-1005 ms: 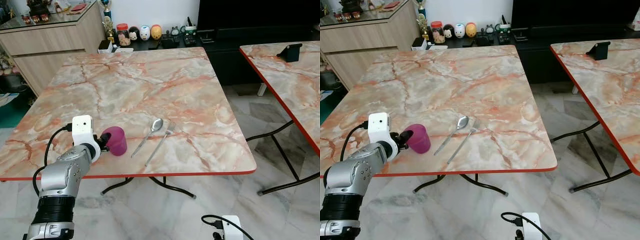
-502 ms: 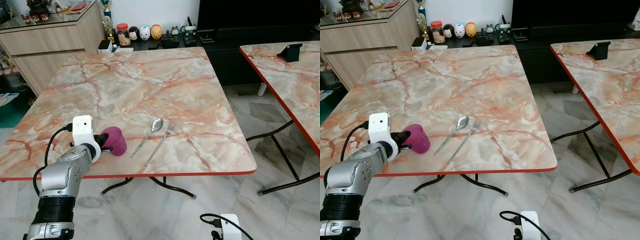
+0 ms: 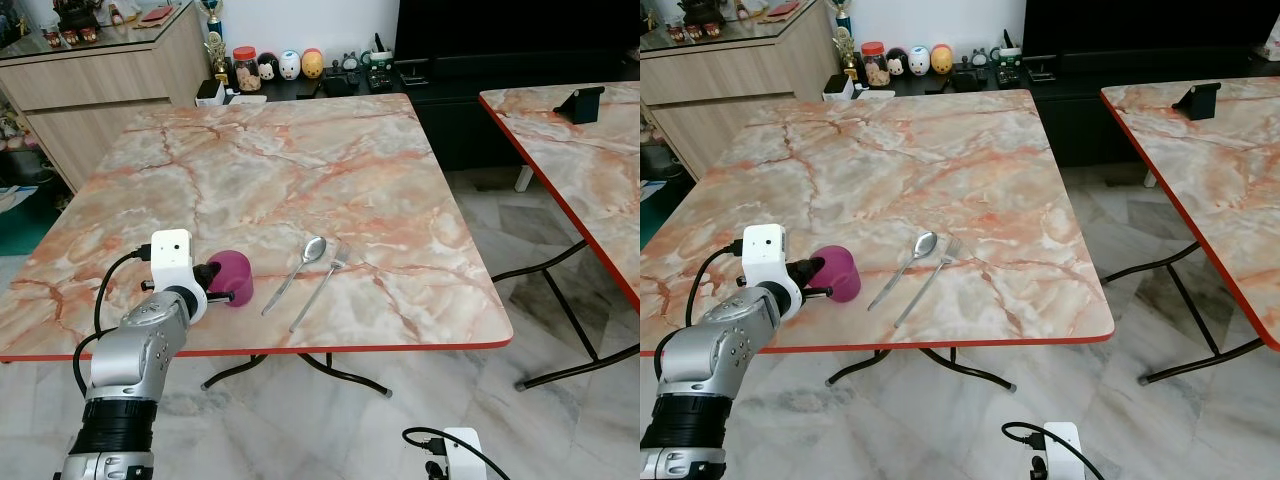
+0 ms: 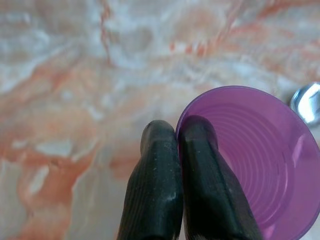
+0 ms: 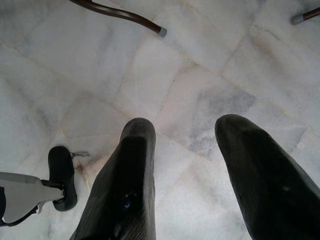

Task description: Setting the table

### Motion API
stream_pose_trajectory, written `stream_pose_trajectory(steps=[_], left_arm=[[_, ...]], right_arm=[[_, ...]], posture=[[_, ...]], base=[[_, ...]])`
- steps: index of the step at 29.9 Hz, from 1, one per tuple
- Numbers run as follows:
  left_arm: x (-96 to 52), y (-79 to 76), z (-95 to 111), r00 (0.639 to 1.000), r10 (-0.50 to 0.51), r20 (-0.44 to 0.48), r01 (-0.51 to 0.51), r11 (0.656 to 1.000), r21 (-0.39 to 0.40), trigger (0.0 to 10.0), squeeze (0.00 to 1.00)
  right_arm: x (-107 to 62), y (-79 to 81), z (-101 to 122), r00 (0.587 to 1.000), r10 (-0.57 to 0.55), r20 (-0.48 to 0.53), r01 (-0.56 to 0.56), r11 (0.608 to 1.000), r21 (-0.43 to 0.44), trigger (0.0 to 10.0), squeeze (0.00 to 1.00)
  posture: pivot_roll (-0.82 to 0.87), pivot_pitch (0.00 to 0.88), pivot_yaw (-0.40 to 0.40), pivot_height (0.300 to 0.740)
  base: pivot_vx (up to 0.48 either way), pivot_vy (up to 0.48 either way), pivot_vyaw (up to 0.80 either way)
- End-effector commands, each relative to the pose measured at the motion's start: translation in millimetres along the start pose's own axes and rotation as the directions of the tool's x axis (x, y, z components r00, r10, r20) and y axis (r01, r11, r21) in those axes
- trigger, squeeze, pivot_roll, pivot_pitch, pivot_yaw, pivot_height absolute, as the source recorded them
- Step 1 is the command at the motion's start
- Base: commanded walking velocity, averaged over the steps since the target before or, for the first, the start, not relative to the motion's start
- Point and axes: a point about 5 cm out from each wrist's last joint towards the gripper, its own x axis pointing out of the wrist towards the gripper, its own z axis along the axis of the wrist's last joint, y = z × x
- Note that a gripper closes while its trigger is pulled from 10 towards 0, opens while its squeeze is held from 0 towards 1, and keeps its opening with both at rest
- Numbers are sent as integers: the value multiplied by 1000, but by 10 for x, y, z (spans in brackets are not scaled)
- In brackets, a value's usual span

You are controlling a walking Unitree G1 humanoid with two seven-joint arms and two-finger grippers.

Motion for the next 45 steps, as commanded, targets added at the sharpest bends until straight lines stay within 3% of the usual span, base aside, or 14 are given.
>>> stream_pose_trajectory(steps=[1,4,10,23,33,45], left_arm=[[-54,-26,143,992,-19,124,21,1000,-14,10000,0],[-102,-31,219,975,-26,218,33,999,-27,10000,0],[-166,23,218,948,19,318,-13,1000,-21,10000,0],[-260,-80,249,887,9,461,-2,1000,-17,10000,0],[-240,-52,337,856,28,516,-30,1000,-6,10000,0],[-236,-60,399,833,32,553,-40,999,2,10000,0]], right_arm=[[-8,26,-45,1000,7,-15,-7,1000,7,10000,0],[-10,32,-54,1000,6,-17,-6,1000,10,10000,0],[-12,22,-63,1000,1,-20,-1,1000,12,10000,0],[-33,-69,-140,999,-20,-35,21,999,24,10000,0],[-19,-77,-67,999,-31,-7,31,998,60,10000,0],[-13,-81,-57,999,-43,-19,45,994,102,10000,0]], posture=[[-44,0,67,740],[-49,0,69,740],[-55,0,66,740],[-78,0,66,740],[-72,0,63,740],[-63,0,60,740]], base=[[0,0,0],[0,0,0],[0,0,0],[0,0,0],[0,0,0],[0,-427,-303]])
